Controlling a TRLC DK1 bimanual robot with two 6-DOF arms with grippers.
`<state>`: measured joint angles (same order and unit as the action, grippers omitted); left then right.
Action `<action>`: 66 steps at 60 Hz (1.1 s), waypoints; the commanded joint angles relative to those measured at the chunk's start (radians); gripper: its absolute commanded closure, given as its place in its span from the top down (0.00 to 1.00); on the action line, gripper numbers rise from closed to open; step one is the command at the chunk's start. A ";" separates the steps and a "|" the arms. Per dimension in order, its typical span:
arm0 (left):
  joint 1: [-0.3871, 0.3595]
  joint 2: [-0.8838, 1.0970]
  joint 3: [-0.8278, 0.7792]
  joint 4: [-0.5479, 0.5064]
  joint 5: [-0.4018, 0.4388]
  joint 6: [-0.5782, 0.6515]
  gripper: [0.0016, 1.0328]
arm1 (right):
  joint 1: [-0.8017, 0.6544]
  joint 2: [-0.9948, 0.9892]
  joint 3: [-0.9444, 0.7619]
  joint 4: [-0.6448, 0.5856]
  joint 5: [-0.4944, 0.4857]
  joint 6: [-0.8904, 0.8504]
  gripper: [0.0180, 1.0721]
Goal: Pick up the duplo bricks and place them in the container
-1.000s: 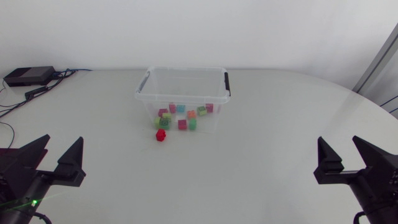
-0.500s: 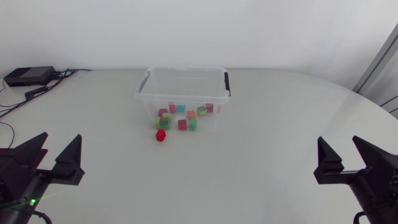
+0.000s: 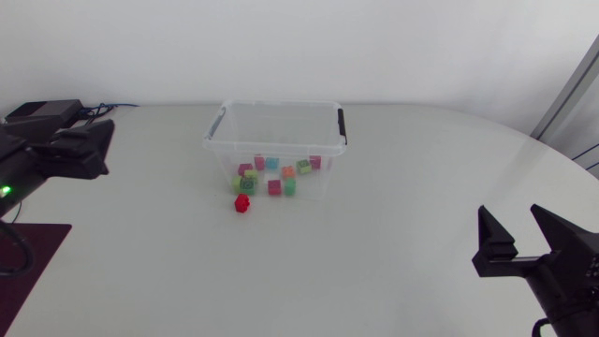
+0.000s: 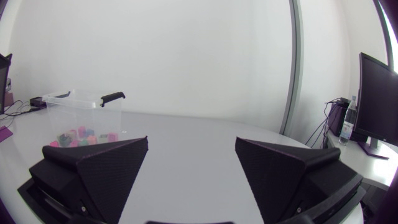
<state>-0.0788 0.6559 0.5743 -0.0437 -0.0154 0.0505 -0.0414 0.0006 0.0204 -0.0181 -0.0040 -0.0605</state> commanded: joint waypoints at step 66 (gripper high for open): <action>-0.269 1.131 -0.183 0.860 0.123 -0.072 0.89 | -0.005 -0.005 -0.020 0.010 -0.004 -0.015 0.96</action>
<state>-0.3397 1.7496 0.3695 0.7822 0.1184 0.0116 -0.0414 0.0006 0.0204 -0.0181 -0.0040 -0.0605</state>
